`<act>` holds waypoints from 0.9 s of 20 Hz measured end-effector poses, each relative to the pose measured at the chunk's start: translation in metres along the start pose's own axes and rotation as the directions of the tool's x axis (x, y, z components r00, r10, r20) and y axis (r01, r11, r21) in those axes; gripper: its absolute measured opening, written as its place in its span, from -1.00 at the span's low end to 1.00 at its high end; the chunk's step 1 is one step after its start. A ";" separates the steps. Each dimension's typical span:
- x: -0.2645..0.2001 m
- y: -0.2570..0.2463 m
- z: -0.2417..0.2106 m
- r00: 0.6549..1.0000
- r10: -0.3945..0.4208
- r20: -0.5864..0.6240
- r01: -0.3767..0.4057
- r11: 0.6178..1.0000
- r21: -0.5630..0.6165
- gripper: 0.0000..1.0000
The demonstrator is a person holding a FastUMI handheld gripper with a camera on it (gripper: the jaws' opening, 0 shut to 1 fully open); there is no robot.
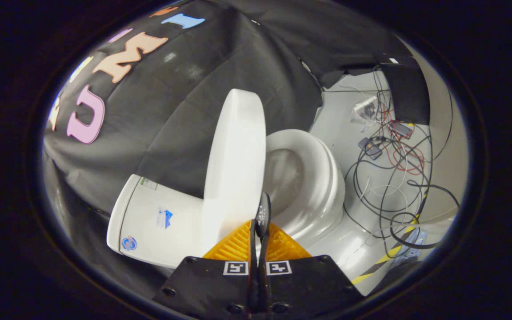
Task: Open the toilet lid.
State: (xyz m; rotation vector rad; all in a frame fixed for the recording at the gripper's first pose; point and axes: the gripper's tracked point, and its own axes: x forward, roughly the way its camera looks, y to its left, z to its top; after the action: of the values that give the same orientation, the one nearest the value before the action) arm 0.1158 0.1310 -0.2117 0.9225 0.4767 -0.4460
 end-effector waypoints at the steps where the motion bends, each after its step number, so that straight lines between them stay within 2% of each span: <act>1: -0.002 0.007 0.001 1.000 0.009 0.001 -0.009 1.000 -0.009 -0.99; 5: -0.012 0.028 0.004 1.000 0.015 0.018 -0.014 0.997 -0.080 -0.99; 18: -0.026 0.072 0.006 0.998 0.045 0.046 -0.036 0.983 -0.180 -0.99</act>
State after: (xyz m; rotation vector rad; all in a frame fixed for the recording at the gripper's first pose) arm 0.1356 0.1679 -0.1473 0.7444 0.4441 -0.3818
